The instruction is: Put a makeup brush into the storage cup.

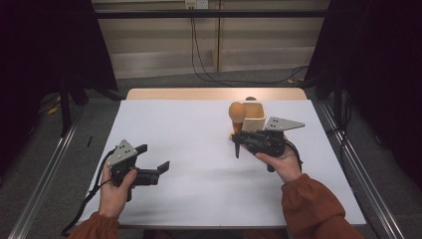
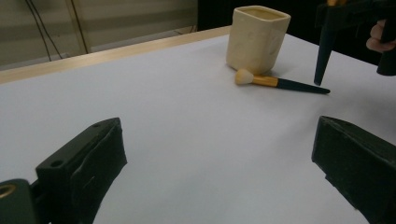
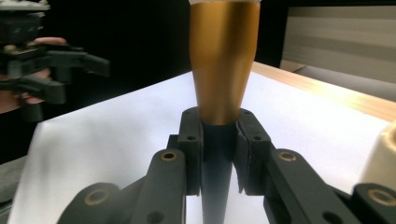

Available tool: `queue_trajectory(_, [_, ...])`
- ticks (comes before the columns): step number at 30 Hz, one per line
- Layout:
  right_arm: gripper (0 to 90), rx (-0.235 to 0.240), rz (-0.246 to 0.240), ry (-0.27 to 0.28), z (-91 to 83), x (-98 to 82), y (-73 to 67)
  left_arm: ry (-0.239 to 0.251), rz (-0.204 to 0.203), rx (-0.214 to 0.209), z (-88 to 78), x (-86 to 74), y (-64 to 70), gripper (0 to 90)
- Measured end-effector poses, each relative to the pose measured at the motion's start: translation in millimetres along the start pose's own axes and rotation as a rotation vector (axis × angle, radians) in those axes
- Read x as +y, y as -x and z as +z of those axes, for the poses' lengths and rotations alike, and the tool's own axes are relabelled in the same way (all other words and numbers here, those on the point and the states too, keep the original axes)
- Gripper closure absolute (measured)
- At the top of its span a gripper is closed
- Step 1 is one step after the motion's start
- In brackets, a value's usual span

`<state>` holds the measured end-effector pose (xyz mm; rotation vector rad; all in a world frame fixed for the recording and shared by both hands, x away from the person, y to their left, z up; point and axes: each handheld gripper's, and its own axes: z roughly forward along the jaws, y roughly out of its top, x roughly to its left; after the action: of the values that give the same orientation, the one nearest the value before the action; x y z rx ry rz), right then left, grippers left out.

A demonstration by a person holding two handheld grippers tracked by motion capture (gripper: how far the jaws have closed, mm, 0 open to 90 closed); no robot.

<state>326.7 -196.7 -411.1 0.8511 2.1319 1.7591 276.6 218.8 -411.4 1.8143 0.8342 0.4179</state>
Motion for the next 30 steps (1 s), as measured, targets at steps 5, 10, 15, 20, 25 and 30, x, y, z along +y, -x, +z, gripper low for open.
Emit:
queue_trajectory(5, [75.5,-0.029,0.0,0.025,-5.9,8.8,6.8,0.036,-0.076,0.011,-10.3,-17.0,-2.3,2.9])
queue_trajectory(10, [75.5,-0.058,0.005,0.04,-10.4,14.4,13.6,0.034,-0.047,0.031,-14.4,-21.2,4.0,3.2])
queue_trajectory(15, [75.5,-0.083,0.005,0.045,-11.4,18.0,20.3,0.033,-0.051,0.042,-16.3,-26.0,5.9,2.9])
queue_trajectory(20, [75.5,-0.109,0.012,0.058,-12.0,21.8,28.0,0.057,-0.048,0.063,-20.8,-30.4,6.4,2.6])
queue_trajectory(25, [75.5,-0.136,0.011,0.067,-13.7,28.2,34.7,0.071,-0.043,0.062,-22.0,-33.3,7.6,2.6])
queue_trajectory(30, [75.5,-0.153,0.021,0.084,-14.1,33.4,41.0,0.074,-0.026,0.059,-22.7,-33.5,6.4,2.3])
